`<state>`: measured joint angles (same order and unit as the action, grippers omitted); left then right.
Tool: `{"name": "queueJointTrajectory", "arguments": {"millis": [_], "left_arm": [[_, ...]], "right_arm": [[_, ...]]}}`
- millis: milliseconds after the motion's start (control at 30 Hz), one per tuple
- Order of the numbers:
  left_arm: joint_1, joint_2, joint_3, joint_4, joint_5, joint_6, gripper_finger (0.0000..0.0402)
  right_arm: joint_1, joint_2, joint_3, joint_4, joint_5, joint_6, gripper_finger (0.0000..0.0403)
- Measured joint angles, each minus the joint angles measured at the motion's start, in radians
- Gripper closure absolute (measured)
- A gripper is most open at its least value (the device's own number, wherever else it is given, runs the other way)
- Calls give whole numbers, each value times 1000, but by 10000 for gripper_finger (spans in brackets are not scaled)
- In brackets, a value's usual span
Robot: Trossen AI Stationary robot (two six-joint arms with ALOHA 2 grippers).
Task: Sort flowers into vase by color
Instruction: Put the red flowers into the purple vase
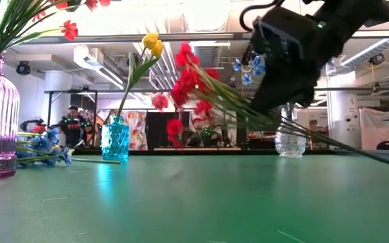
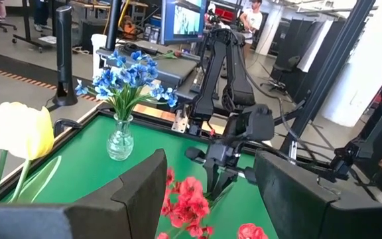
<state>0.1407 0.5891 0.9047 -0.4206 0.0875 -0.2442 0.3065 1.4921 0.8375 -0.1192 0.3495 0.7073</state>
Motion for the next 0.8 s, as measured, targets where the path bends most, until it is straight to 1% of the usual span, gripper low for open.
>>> {"name": "queueJointTrajectory", "arguments": {"millis": [100, 167, 500, 567, 667, 800], "left_arm": [[0, 5, 0, 0, 0, 0, 187], [0, 5, 0, 0, 0, 6, 187], [0, 13, 0, 14, 1, 48, 187], [0, 17, 0, 13, 1, 53, 187], [0, 22, 0, 13, 1, 54, 187], [0, 26, 0, 13, 1, 68, 187]], "right_arm": [[-6, 0, 0, 71, 41, -63, 385], [-15, 0, 0, 141, 47, -125, 385], [-126, -6, 0, 640, 40, -455, 385], [-153, -6, 0, 734, 2, -502, 385], [-186, -5, 0, 847, -108, -541, 385], [-204, -5, 0, 1002, -257, -552, 385]]}}
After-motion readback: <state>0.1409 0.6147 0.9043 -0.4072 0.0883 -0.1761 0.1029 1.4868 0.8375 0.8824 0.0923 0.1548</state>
